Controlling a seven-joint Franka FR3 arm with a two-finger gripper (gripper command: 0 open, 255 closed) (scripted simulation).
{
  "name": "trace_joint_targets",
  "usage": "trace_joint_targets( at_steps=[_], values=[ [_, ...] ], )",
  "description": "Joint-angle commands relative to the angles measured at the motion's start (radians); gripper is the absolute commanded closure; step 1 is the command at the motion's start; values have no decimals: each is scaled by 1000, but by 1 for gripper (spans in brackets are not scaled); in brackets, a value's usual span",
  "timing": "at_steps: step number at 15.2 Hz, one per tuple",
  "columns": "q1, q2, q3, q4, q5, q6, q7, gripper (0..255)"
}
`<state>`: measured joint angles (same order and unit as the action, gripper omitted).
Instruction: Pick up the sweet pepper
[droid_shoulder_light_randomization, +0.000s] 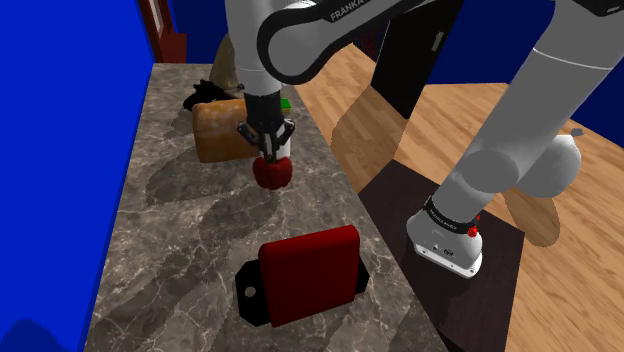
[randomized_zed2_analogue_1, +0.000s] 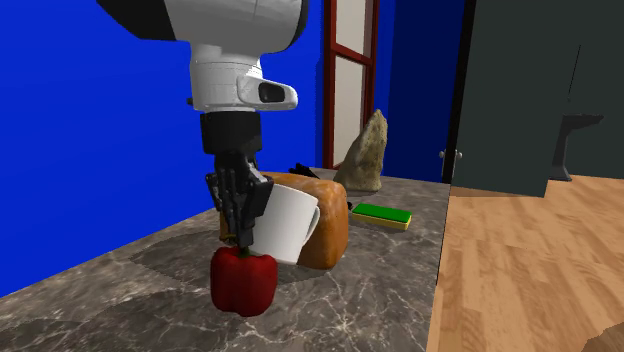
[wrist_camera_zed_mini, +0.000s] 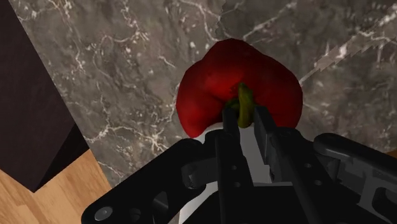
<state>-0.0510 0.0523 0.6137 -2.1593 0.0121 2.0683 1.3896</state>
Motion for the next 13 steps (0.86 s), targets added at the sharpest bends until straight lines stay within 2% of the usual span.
trace_joint_targets(
  at_steps=[1, 11, 13],
  values=[
    [-2, -17, 0, 11, 10, -25, -7, 255],
    [-8, -81, -5, 90, 46, -157, -32, 255],
    [-8, -81, -5, 91, 47, -159, -32, 255]
  ],
)
